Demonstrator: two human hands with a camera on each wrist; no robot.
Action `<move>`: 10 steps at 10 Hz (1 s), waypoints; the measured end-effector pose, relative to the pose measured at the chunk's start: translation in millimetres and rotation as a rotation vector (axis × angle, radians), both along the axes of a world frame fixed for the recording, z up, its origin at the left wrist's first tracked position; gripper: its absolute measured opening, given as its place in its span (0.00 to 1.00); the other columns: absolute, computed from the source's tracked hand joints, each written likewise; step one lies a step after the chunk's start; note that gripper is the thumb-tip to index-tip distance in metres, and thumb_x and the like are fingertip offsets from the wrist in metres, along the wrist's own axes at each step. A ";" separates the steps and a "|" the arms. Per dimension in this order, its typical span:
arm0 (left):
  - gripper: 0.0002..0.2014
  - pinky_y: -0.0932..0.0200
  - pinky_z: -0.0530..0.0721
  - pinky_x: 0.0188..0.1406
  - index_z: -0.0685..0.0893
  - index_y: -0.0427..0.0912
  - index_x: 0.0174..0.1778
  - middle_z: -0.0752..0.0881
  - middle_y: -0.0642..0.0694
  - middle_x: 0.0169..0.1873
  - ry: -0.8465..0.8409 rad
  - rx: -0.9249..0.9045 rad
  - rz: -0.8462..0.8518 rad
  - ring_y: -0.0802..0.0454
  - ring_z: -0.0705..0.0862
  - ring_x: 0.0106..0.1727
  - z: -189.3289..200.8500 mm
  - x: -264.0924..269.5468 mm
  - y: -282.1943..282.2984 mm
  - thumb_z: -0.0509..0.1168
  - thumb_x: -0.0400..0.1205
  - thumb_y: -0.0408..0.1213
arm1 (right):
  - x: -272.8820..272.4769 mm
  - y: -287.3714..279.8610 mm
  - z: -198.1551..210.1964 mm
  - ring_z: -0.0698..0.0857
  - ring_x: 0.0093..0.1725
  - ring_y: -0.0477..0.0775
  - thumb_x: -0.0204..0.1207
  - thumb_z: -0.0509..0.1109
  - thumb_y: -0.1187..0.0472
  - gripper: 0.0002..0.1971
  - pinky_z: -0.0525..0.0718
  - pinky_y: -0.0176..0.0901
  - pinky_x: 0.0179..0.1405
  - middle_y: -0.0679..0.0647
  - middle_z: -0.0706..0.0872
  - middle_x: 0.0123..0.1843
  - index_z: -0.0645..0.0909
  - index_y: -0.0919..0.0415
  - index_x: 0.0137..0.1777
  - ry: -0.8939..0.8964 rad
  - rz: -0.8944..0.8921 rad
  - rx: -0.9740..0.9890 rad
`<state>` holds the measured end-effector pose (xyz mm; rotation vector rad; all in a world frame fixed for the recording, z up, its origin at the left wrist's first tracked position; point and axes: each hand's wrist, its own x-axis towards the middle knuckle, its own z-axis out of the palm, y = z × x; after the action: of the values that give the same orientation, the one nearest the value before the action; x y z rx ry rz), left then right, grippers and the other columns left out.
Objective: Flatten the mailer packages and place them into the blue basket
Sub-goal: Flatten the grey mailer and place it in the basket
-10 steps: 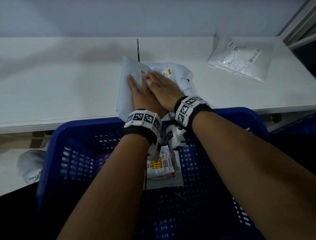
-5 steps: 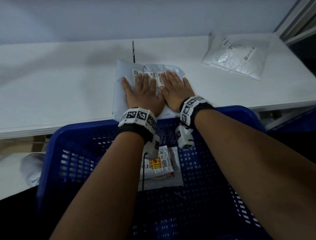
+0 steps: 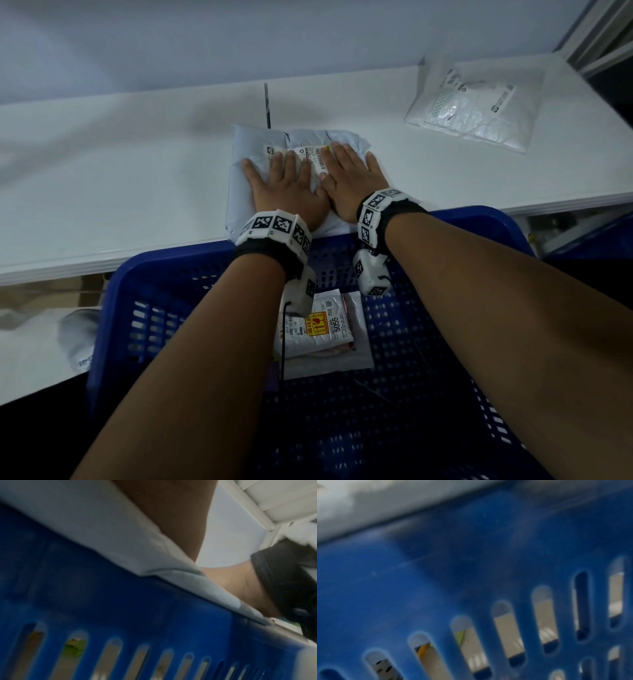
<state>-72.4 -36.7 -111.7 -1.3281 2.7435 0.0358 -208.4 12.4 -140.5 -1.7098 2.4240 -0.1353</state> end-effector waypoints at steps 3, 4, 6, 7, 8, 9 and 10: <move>0.34 0.20 0.37 0.76 0.47 0.50 0.88 0.46 0.46 0.88 -0.115 -0.056 0.012 0.45 0.43 0.88 -2.9 -1.9 4.8 0.31 0.85 0.57 | 1.4 -2.7 -1.3 0.42 0.88 0.49 0.88 0.40 0.47 0.30 0.40 0.60 0.86 0.50 0.43 0.90 0.43 0.52 0.89 0.022 -0.011 0.001; 0.35 0.19 0.36 0.75 0.47 0.48 0.89 0.46 0.45 0.88 -0.126 -0.080 0.015 0.44 0.43 0.88 -5.2 -2.7 7.8 0.30 0.85 0.56 | 1.9 -2.7 -1.9 0.41 0.88 0.48 0.88 0.40 0.47 0.30 0.40 0.59 0.86 0.50 0.43 0.90 0.42 0.52 0.89 0.021 -0.022 -0.006; 0.34 0.19 0.37 0.75 0.46 0.48 0.88 0.46 0.45 0.88 -0.130 -0.057 0.022 0.43 0.43 0.88 -4.0 -2.4 5.8 0.30 0.85 0.56 | 0.9 -4.5 -4.0 0.43 0.88 0.49 0.87 0.40 0.47 0.31 0.41 0.60 0.86 0.50 0.44 0.90 0.44 0.51 0.89 0.029 -0.023 -0.013; 0.34 0.19 0.37 0.75 0.46 0.49 0.88 0.47 0.45 0.88 -0.151 -0.030 0.020 0.43 0.44 0.88 -0.5 -3.3 4.6 0.31 0.85 0.56 | 0.0 -4.6 -3.5 0.43 0.88 0.49 0.88 0.40 0.47 0.30 0.40 0.60 0.86 0.51 0.45 0.90 0.44 0.52 0.89 0.020 -0.013 -0.002; 0.33 0.18 0.36 0.75 0.45 0.49 0.88 0.47 0.45 0.88 -0.192 -0.013 0.013 0.43 0.45 0.88 2.3 -4.3 3.2 0.31 0.86 0.56 | -0.8 -5.0 -3.0 0.42 0.88 0.49 0.88 0.40 0.46 0.31 0.40 0.60 0.86 0.51 0.45 0.90 0.45 0.52 0.89 0.016 -0.008 0.007; 0.34 0.18 0.36 0.74 0.46 0.49 0.88 0.47 0.46 0.88 -0.193 0.003 0.004 0.44 0.44 0.88 0.9 -4.8 1.0 0.31 0.86 0.57 | -1.7 -4.9 -3.1 0.43 0.88 0.49 0.88 0.40 0.46 0.30 0.40 0.60 0.86 0.51 0.45 0.90 0.45 0.52 0.89 0.022 -0.012 0.006; 0.34 0.19 0.36 0.75 0.46 0.50 0.88 0.47 0.46 0.88 -0.192 0.018 0.001 0.44 0.44 0.88 3.3 -4.9 -1.1 0.31 0.85 0.57 | -1.0 -5.3 -3.8 0.43 0.88 0.50 0.88 0.41 0.47 0.30 0.40 0.60 0.86 0.51 0.45 0.90 0.45 0.52 0.89 0.028 -0.009 0.007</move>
<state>-77.3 -37.8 -108.4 -1.2566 2.5765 -0.0631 -209.4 7.1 -144.3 -1.7093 2.4493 -0.1054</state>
